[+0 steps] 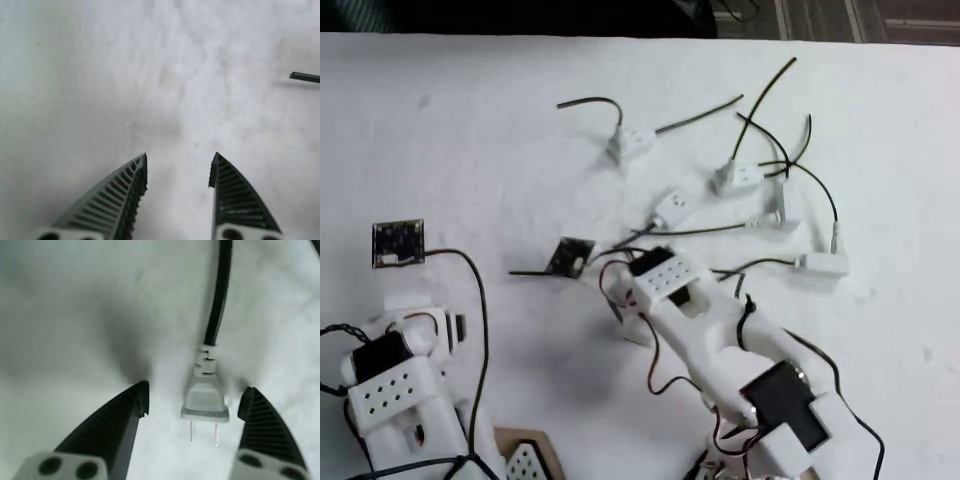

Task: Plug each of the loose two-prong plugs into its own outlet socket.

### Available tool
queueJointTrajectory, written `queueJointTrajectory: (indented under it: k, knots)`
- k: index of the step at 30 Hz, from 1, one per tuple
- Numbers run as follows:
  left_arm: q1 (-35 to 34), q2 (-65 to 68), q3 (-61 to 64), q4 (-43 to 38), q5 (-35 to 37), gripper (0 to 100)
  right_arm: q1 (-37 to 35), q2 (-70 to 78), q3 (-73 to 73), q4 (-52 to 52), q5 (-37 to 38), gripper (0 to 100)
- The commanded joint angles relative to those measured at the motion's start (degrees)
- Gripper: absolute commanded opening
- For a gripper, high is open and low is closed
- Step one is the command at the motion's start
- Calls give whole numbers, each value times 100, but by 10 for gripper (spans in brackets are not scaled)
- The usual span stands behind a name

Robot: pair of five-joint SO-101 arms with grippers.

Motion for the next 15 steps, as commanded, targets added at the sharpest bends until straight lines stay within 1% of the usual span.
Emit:
queueJointTrajectory:
  k: [1,5,12,15]
  knots:
    - [57,-101,-9,-88,-53,218,-13,-31,9,-365,70,224]
    - [57,-101,-9,-88,-53,218,66,-31,0,-523,334,149]
    - [57,-101,-9,-88,-53,218,207,136,0,-374,334,135]
    - [57,-101,0,-88,-53,218,163,374,-79,-233,325,39]
